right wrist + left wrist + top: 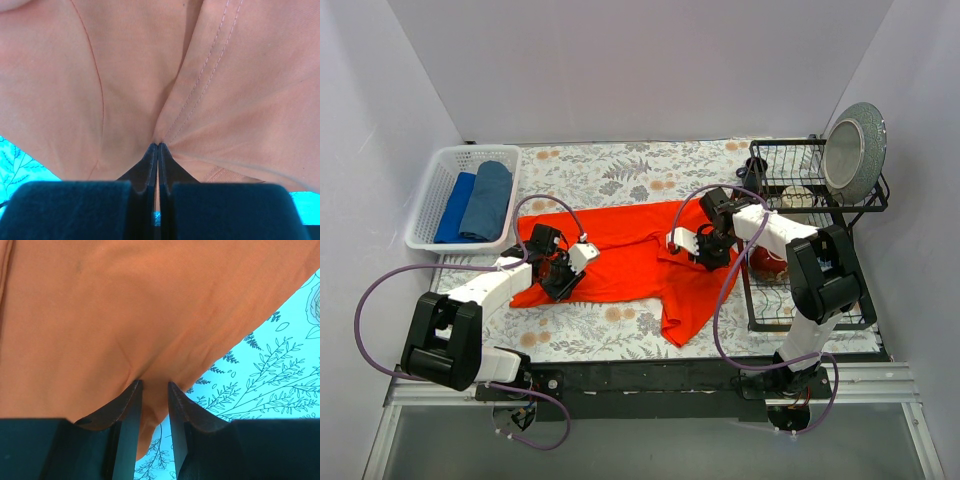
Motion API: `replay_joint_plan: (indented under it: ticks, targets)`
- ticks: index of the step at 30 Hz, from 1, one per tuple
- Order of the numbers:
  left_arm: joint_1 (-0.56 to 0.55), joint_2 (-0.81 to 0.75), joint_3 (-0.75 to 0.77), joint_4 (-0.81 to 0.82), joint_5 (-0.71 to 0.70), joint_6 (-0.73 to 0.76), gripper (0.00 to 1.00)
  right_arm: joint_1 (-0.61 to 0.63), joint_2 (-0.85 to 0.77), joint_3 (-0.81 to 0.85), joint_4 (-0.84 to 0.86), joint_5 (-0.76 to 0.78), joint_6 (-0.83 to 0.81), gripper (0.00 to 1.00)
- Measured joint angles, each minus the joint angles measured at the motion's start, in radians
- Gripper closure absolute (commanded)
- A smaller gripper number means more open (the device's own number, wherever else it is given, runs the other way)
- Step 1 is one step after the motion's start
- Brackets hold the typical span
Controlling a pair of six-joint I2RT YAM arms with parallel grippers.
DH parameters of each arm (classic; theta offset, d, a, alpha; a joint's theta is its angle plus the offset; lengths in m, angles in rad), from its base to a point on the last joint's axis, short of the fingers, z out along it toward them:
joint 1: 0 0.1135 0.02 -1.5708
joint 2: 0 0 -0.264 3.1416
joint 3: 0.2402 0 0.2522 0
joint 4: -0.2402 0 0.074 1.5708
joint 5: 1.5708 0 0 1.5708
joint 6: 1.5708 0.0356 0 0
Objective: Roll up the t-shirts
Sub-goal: Fold the T-shirt at the center of the board.
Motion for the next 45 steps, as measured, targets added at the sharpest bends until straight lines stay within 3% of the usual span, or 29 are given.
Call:
replay_joint_plan:
  ticks: [1, 3, 7, 13, 20, 24, 35, 38, 40, 45]
  targets:
    - [0.0, 0.0, 0.0, 0.0, 0.0, 0.004, 0.73, 0.0, 0.0, 0.0, -0.005, 0.0, -0.002, 0.72]
    - [0.0, -0.005, -0.002, -0.002, 0.0, 0.016, 0.71, 0.0, 0.0, 0.006, -0.031, -0.001, -0.006, 0.6]
    - [0.008, -0.024, -0.002, -0.036, 0.004, 0.045, 0.68, -0.013, 0.018, 0.096, -0.142, -0.04, 0.006, 0.52]
    - [0.012, -0.073, 0.095, -0.114, 0.066, 0.05, 0.6, -0.047, 0.049, 0.293, -0.227, -0.126, 0.063, 0.52]
    - [0.007, -0.023, 0.325, -0.113, 0.222, -0.069, 0.57, -0.05, 0.044, 0.204, -0.175, -0.126, 0.202, 0.54]
    - [-0.014, -0.005, 0.378, -0.09, 0.292, -0.17, 0.55, -0.051, 0.044, 0.214, -0.151, -0.114, 0.335, 0.54]
    - [-0.289, -0.036, 0.29, 0.019, 0.417, -0.549, 0.51, -0.06, 0.01, 0.405, -0.152, -0.023, 0.523, 0.53]
    - [-0.363, -0.025, 0.28, 0.081, 0.439, -0.621, 0.51, -0.061, -0.045, 0.351, -0.143, -0.024, 0.544, 0.57]
    - [-0.424, 0.008, 0.278, 0.128, 0.449, -0.644, 0.53, -0.064, -0.088, 0.26, -0.13, -0.024, 0.555, 0.66]
    - [-0.535, 0.151, 0.282, 0.196, 0.452, -0.683, 0.56, -0.085, -0.063, 0.161, -0.15, -0.035, 0.577, 0.68]
